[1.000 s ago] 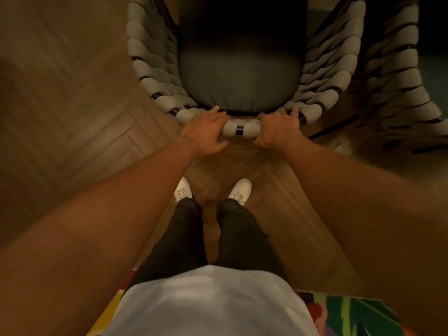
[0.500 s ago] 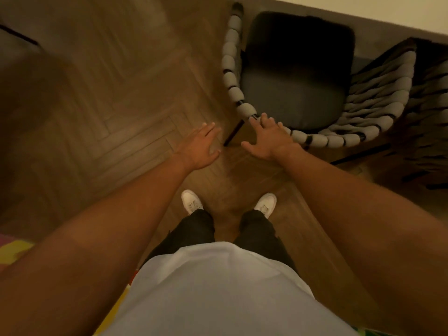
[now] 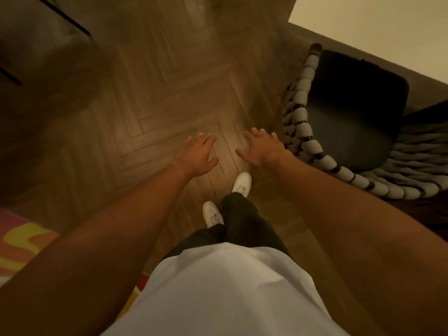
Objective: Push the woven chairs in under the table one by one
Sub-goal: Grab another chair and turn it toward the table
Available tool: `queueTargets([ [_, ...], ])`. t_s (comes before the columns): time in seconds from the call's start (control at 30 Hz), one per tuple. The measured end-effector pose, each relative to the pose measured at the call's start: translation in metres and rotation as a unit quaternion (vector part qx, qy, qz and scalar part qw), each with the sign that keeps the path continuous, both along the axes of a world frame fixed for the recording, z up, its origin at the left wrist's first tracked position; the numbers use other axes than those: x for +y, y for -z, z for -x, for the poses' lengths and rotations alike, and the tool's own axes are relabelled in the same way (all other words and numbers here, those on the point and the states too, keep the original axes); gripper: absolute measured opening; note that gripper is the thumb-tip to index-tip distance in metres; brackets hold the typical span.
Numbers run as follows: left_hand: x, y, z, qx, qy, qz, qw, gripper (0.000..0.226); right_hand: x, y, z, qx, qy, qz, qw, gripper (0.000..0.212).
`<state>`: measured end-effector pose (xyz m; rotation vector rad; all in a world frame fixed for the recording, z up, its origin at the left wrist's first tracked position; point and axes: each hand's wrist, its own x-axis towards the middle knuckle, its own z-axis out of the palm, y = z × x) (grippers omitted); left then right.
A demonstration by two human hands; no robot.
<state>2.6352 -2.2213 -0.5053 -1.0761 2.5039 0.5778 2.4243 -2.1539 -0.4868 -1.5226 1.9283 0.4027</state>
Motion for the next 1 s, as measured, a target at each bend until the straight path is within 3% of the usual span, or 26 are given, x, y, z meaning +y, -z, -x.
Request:
queueTargets([
  [0.8,-0.347,-0.017,0.156,0.017,0.04,0.017,0.999,0.07,-0.322,-0.013,0.135,-0.013,0.068,-0.007,0.998,0.076],
  [1.0,-0.441,-0.004,0.188,0.005,0.092,0.007,0.996,0.071,-0.404,-0.014,0.16,-0.01,0.108,-0.004,0.994,0.076],
])
